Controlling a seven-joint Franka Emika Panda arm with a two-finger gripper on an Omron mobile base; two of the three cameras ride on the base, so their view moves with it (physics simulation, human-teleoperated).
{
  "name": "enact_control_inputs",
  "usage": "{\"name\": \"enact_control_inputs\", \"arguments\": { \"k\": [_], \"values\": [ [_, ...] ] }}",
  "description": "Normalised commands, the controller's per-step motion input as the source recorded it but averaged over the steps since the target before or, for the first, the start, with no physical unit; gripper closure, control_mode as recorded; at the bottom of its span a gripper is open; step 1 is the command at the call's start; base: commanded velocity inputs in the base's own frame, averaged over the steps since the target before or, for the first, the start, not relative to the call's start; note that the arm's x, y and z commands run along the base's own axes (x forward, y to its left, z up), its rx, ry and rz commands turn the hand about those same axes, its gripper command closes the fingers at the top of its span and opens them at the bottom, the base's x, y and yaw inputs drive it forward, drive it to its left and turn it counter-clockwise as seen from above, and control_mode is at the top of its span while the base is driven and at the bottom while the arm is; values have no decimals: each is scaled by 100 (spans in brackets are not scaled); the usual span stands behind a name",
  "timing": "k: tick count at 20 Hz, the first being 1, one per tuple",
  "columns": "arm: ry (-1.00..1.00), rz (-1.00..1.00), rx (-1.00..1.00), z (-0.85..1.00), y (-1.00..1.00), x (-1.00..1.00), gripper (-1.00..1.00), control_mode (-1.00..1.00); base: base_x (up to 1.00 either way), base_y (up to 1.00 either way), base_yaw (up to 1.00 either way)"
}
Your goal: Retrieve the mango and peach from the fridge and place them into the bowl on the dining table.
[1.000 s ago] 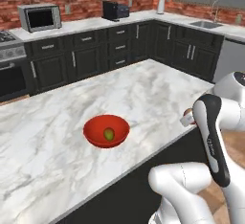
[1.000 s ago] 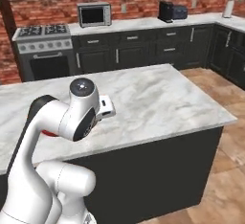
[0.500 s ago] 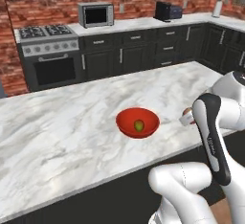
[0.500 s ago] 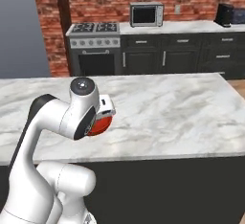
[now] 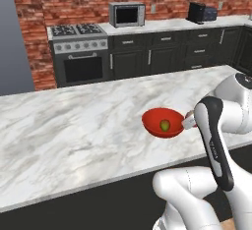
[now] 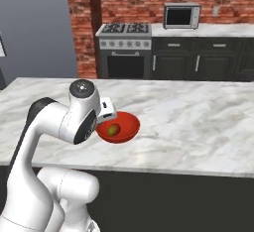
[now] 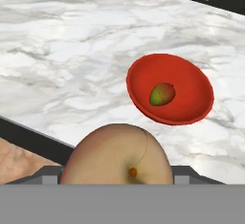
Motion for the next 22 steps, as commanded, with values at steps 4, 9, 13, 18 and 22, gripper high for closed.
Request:
{"name": "enact_control_inputs", "arguments": {
  "k": [4,9,13,18,22],
  "values": [
    [0,0,0,0,0,0,100,100,8,0,14],
    [0,0,0,0,0,0,100,100,6,0,7],
    [0,0,0,0,0,0,100,100,8,0,0],
    [0,0,0,0,0,0,100,100,12,0,0],
    [1,0,0,-1,-1,18,100,-100,9,0,0]
  ]
}}
